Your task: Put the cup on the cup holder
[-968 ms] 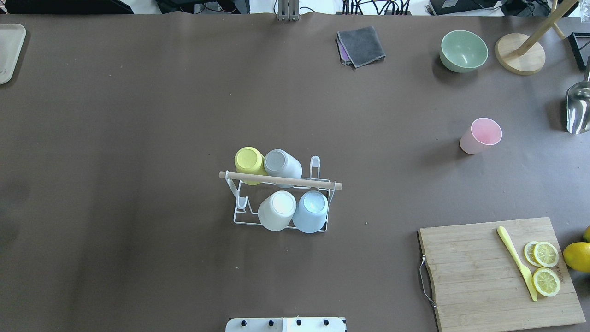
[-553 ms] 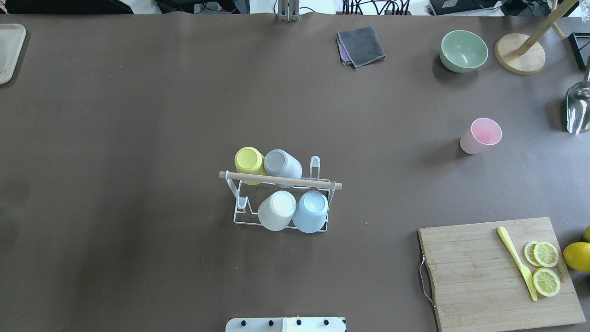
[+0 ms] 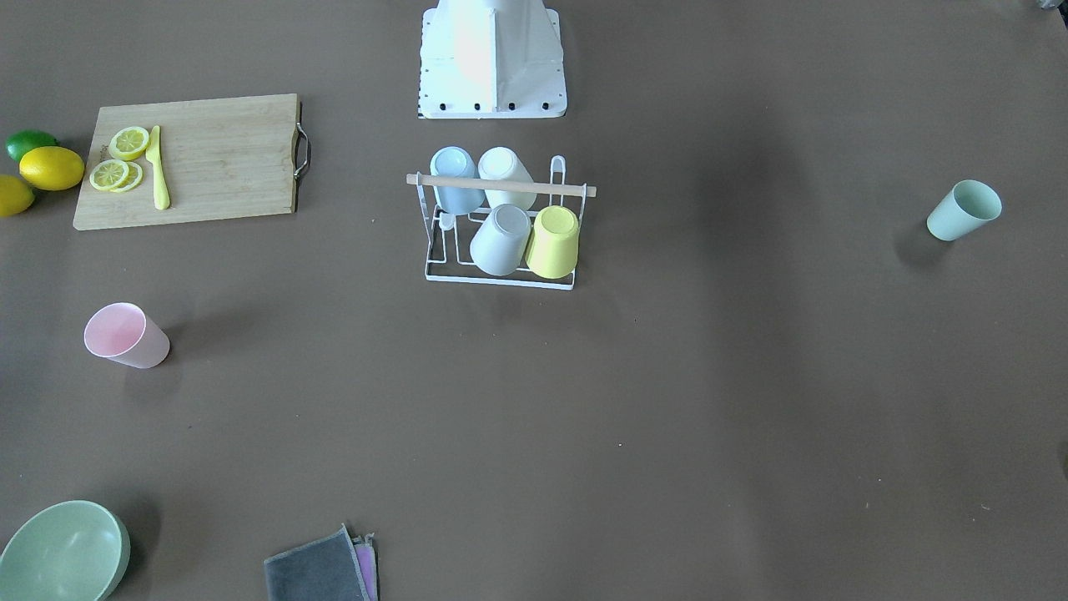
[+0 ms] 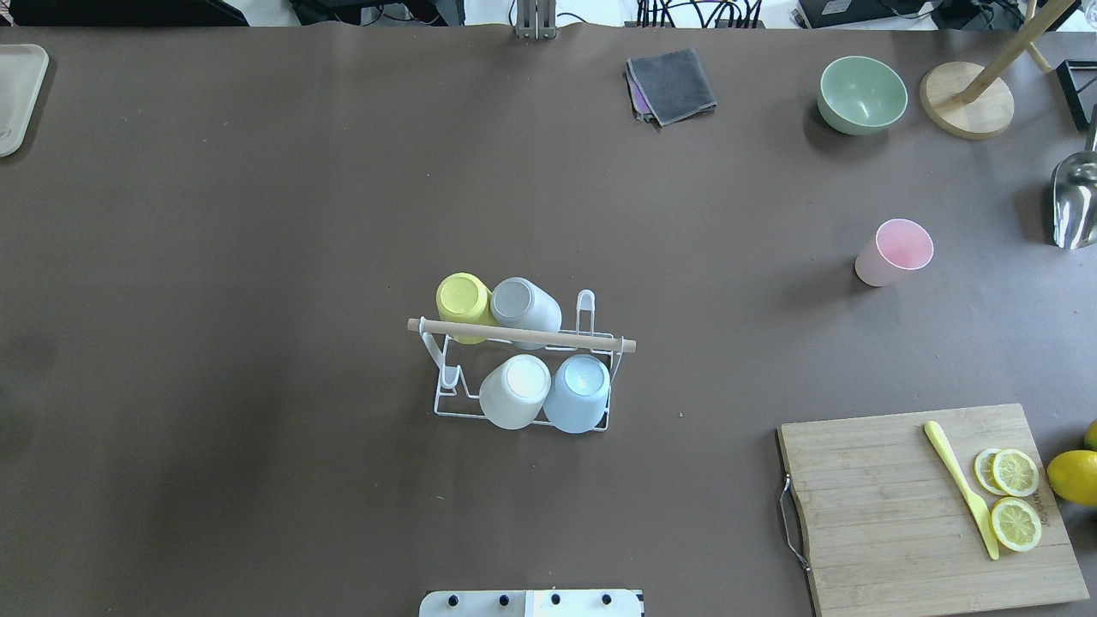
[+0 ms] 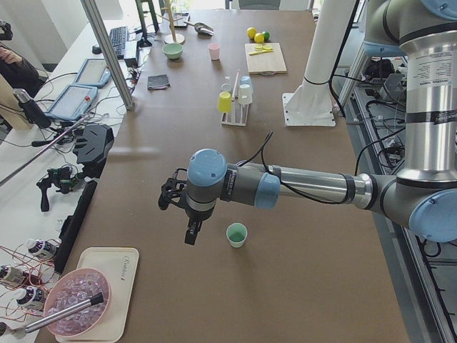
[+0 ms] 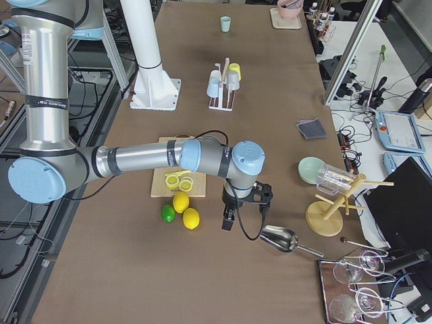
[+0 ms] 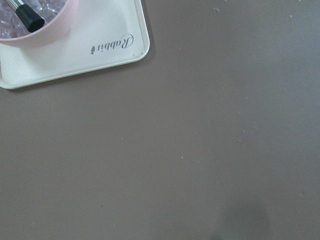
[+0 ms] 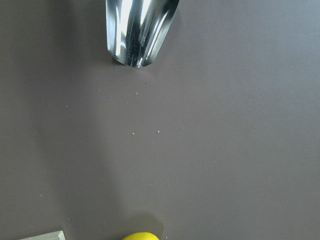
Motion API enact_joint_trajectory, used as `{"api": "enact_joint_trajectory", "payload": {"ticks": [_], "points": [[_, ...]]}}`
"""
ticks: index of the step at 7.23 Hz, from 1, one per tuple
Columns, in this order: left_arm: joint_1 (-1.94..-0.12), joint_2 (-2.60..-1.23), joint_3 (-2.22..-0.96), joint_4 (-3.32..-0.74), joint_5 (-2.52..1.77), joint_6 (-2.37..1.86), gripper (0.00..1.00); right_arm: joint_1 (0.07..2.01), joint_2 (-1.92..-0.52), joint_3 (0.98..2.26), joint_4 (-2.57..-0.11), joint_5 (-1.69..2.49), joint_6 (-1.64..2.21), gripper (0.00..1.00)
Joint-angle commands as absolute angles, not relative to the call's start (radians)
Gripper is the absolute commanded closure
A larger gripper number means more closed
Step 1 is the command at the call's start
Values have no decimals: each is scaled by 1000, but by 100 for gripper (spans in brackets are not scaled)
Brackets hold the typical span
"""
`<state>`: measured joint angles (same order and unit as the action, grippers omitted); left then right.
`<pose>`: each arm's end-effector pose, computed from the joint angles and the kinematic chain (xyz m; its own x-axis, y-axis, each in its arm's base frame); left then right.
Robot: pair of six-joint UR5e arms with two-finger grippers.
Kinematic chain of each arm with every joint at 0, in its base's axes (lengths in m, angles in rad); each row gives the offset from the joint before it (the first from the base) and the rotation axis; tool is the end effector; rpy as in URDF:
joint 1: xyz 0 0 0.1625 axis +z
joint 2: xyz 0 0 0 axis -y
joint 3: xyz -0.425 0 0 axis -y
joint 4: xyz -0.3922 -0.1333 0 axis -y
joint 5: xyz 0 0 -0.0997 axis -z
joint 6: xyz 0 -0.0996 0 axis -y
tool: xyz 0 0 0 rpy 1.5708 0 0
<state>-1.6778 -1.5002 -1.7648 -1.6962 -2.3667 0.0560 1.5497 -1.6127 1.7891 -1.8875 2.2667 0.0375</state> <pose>-0.1123 -0.4637 0.5812 0.7191 0.1540 -0.6776 0.0634 0.9565 0.2846 0.0598 -0.4577 0.6079 0.7694 0.1105 0.6291 -0.0080 0.9865 -0.1635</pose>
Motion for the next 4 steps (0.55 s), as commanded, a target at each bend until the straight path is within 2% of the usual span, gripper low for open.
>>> {"api": "enact_joint_trajectory", "payload": {"ticks": [1, 4], "points": [[-1736, -1508, -1763, -1690, -2375, 45, 2, 1438, -1597, 1842, -1926, 2226, 43, 0], [-1787, -1509, -1761, -1662, -2407, -99, 2, 1357, -1439, 1853, -2099, 2218, 43, 0]]}}
